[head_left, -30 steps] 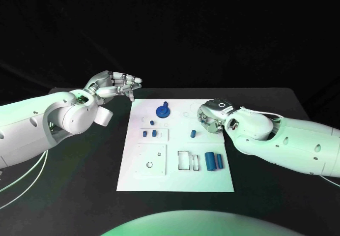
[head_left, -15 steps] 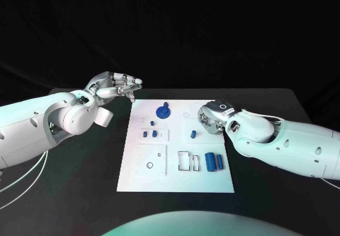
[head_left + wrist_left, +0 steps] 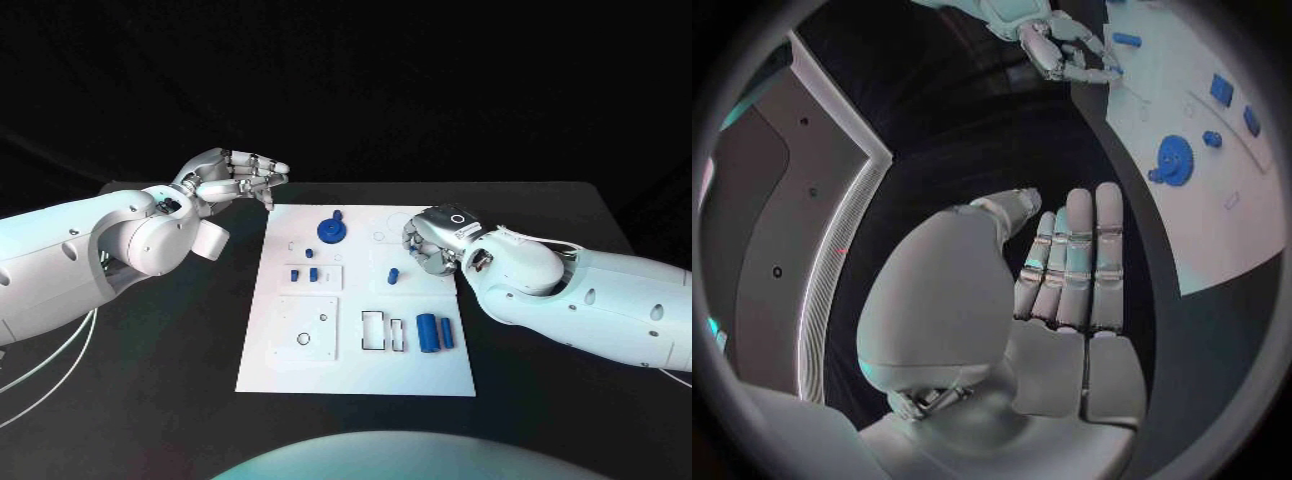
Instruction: Assemble the parts on the task board
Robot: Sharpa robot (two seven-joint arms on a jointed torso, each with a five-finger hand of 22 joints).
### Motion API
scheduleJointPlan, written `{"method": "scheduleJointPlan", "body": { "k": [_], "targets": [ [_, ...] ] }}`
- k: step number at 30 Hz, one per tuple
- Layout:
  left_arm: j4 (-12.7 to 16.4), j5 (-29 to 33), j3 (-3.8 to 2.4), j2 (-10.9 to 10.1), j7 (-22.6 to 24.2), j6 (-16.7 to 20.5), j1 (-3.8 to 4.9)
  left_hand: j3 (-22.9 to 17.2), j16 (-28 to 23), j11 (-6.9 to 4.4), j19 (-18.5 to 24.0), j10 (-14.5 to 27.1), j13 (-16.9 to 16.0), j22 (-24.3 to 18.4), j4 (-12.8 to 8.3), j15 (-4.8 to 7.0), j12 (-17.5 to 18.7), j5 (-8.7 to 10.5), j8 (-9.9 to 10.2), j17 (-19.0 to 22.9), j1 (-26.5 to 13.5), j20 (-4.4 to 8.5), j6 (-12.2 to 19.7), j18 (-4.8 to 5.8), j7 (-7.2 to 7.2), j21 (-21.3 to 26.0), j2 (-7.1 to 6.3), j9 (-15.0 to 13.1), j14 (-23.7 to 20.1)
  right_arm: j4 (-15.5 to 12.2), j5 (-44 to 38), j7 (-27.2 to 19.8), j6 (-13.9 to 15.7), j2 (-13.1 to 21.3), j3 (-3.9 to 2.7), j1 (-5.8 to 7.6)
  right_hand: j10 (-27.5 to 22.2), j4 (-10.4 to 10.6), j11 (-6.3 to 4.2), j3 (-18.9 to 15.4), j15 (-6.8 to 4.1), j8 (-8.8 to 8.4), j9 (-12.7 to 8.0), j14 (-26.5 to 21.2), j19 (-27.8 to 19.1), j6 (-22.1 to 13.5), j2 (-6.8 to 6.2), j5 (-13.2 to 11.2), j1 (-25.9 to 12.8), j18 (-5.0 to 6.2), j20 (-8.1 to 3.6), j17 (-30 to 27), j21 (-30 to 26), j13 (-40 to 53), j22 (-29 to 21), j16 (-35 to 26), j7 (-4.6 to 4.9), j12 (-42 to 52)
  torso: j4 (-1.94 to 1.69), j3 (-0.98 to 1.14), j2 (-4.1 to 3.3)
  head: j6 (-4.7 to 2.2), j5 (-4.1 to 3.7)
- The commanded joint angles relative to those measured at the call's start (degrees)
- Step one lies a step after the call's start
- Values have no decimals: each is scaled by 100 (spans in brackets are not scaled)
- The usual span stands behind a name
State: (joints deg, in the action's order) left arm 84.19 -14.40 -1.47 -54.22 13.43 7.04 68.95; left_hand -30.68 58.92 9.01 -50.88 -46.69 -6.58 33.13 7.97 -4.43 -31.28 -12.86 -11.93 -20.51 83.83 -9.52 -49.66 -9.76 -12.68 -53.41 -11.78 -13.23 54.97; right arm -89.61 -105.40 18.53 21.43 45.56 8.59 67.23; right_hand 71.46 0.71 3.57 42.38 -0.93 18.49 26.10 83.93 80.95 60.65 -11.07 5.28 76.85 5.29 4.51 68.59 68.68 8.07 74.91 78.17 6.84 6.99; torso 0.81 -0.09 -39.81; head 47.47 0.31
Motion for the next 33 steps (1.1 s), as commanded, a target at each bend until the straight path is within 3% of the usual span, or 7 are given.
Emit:
{"method": "scheduleJointPlan", "body": {
  "k": [1, 9, 18, 25, 30, 33],
  "targets": [
    [-2, -20, -3, 13, 16, -107, 0, -2, -33, 0, 33, 49, 5, -5, -32, -1, 28, -21, 32, 5, -24, 0, 43, -81, 4, 33, 14, 5, -26, -60, -3, 2, 175, 17, -12, 16, 78, -10, -48, 29, -43, 35, 11, 167, 49, 36, 50, 12, 12, -77, 2, -5, 27, 3, 396, 20, 4, 17, 0, -2, 3, -3, 3],
    [-15, -20, -2, 16, 9, -124, -2, 2, -37, 3, 35, 56, 7, -8, -25, -5, 24, -20, 33, 7, -39, -4, 46, -80, 2, 38, 17, 6, -24, -323, 15, 21, 290, 207, -52, 86, 84, -16, -49, 33, -44, 40, 16, 167, 60, 42, 42, 15, 2, -82, 1, -7, 54, 5, 412, 20, 2, 17, 1, -3, 3, -9, 12],
    [-45, -20, -2, 46, 12, -142, -11, 2, -37, 3, 35, 56, 7, -8, -25, -5, 24, -20, 33, 7, -39, -4, 46, -80, 2, 38, 17, 6, -24, -942, 199, -63, 494, 293, -96, 129, 87, -19, -50, 35, -45, 44, 20, 166, 70, 45, 35, 12, -8, -87, 1, -14, 78, 7, 426, 16, 2, 16, 3, 0, 13, -29, 102],
    [-73, -20, 26, 89, 20, -125, -17, 4, -39, 5, 36, 63, 9, -11, -25, -7, 20, -20, 35, 9, -45, -7, 52, -81, 0, 41, 16, 7, -24, -1301, 347, -192, 537, 52, -99, 47, 89, -23, -51, 40, -45, 45, 22, 162, 65, 46, 35, 13, -9, -85, 0, -34, 65, 8, 420, 5, 1, 16, -7, -7, 19, -40, 277],
    [-116, -18, 54, 156, 35, -91, -18, 3, -41, 5, 36, 65, 10, -12, -27, -7, 18, -21, 35, 10, -44, -8, 53, -81, -1, 43, 18, 7, -23, -1383, 377, -292, 533, -208, -90, -72, 89, -26, -52, 43, -46, 45, 23, 160, 59, 45, 34, 17, -9, -81, 0, -42, 49, 8, 412, 0, 1, 15, -4, -19, 24, -56, 482],
    [-143, -16, 63, 214, 42, -67, -18, 2, -41, 5, 36, 65, 10, -13, -27, -7, 16, -21, 34, 10, -45, -8, 52, -81, 0, 44, 22, 7, -23, -1372, 385, -341, 504, -356, -77, -176, 89, -29, -52, 46, -46, 45, 24, 159, 60, 43, 34, 22, -10, -81, -1, -44, 50, 9, 413, -1, 1, 14, -20, -33, 41, -47, 561]
  ]
}}
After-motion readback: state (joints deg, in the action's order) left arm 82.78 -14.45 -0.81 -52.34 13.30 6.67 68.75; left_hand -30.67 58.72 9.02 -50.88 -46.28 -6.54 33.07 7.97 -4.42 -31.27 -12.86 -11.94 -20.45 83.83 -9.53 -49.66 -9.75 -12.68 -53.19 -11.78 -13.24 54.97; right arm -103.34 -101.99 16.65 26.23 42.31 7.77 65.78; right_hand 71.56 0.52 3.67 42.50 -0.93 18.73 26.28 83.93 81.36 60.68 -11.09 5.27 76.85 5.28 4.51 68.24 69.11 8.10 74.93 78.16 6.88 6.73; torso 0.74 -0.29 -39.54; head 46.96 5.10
